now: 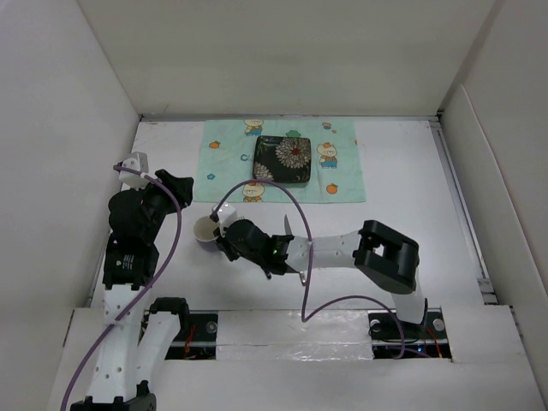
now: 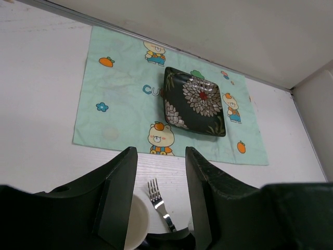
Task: Set the dinner table for one person
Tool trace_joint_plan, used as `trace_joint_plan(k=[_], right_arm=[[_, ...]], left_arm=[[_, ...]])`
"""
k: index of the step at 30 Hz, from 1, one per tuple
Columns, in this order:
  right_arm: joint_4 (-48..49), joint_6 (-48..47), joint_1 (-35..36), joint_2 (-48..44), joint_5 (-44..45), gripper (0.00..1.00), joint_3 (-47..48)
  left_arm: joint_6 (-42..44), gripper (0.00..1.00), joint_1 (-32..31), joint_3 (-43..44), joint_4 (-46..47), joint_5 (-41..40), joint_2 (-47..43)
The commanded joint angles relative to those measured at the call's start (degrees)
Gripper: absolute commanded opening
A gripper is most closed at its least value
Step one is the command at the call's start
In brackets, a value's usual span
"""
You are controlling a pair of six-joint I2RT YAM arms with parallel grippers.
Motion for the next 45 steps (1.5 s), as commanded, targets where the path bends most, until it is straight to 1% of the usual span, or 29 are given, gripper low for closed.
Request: trace_joint_plan(k=[1, 2, 3, 6, 8, 9, 12, 13, 14, 16, 17, 18, 20, 21, 23, 24, 25, 26, 28, 29, 31, 34, 40, 45], right_arm=[[2.7, -0.87, 0.45, -2.41, 3.37, 0.0, 3.23], [3.92, -0.35, -0.6, -4.51, 2.85, 0.0, 2.88], [3.93, -0.08, -1.13, -4.53, 2.85, 0.0, 2.88], [7.09, 1.32, -3.85, -10.32, 1.27, 0.0, 1.39], [8.77, 1.77, -7.45, -14.45, 0.65, 0.0, 0.34], [9.03, 1.68, -10.42, -16.64, 0.82, 0.0, -0.02], [8.77, 1.68, -15.97, -18.59, 1.17, 0.0, -0.28], [9.12, 1.68, -18.16, -18.77, 1.18, 0.0, -0.46], [8.95, 1.94, -22.62, -18.86, 1.0, 0.0, -0.63], [9.29, 2.47, -27.13, -18.86, -0.23, 0.0, -0.9], [10.17, 2.38, -31.33, -18.6, 0.12, 0.0, -1.07], [10.26, 2.38, -33.63, -17.55, 0.47, 0.0, -0.73], [9.56, 2.56, -38.03, -15.09, -0.05, 0.0, 2.34], [9.21, 2.47, -41.88, -12.03, -0.49, 0.0, 3.66], [7.28, 2.47, -45.24, -8.5, -0.84, 0.0, 9.36], [6.4, 2.73, -48.13, -6.57, -1.19, 0.0, 11.56], [4.48, 2.73, -49.29, -3.07, -1.37, 0.0, 13.84], [3.94, 2.73, -50.34, -1.47, -1.2, 0.0, 17.35], [2.1, 2.74, -52.88, 2.82, -1.2, 0.0, 20.71], [1.39, 2.91, -53.6, 4.07, -1.2, 0.0, 24.03], [-0.63, 2.91, -55.26, 6.27, -1.11, 0.0, 27.04], [-3.44, 2.38, -55.98, 10.58, -0.49, 0.0, 32.4], [-4.42, 1.68, -57.3, 15.68, 1.17, 0.0, 35.83], [-3.98, 2.03, -57.3, 17.09, 2.41, 0.0, 34.0]], left_arm=[[0.58, 0.39, -0.22, 0.96, 1.69, -0.02, -0.61], [0.58, 0.39, -0.22, 0.87, 1.51, 0.06, -0.53], [0.58, 0.39, -0.22, 0.87, 1.69, 0.06, -0.52], [0.58, 0.39, -0.22, 0.87, 1.69, 0.24, -0.7], [0.58, 0.39, -0.22, 0.78, 1.69, 0.24, -0.44], [0.58, 0.39, -0.22, 0.61, 1.78, 0.67, -0.7], [0.58, 0.39, -0.22, 0.61, 2.04, 1.29, -0.79], [0.58, 0.39, -0.22, 0.61, 2.13, 1.29, -0.53], [0.58, 0.39, -0.22, 0.43, 2.22, 1.47, -0.52], [0.58, 0.4, -0.22, 0.26, 2.3, 1.73, -0.7], [0.49, 0.4, -0.22, 0.26, 2.48, 1.91, -0.7], [0.49, 0.4, -0.22, 0.34, 2.48, 1.82, -0.53], [0.58, 0.4, -0.22, 0.34, 2.3, 1.73, -0.26], [0.58, 0.41, -0.22, 0.26, 2.39, 1.65, -0.26], [0.66, 0.41, -0.22, 0.26, 2.39, 1.82, -0.52], [0.58, 0.42, -0.22, 0.26, 2.39, 1.65, -0.44], [0.58, 0.42, -0.22, 0.34, 2.3, 1.47, -0.35], [0.58, 0.42, -0.22, 0.34, 2.13, 1.47, -0.26], [0.66, 0.42, -0.22, 0.17, 2.22, 1.65, -0.43], [0.66, 0.42, -0.22, 0.17, 2.3, 1.91, -0.44], [0.58, 0.42, -0.22, 0.34, 2.3, 1.82, -0.26], [0.58, 0.42, -0.22, 0.17, 2.3, 1.82, -0.09], [0.66, 0.42, -0.22, 0.17, 2.39, 2.35, 0.27], [0.75, 0.42, -0.22, 0.26, 2.22, 2.35, 0.88]])
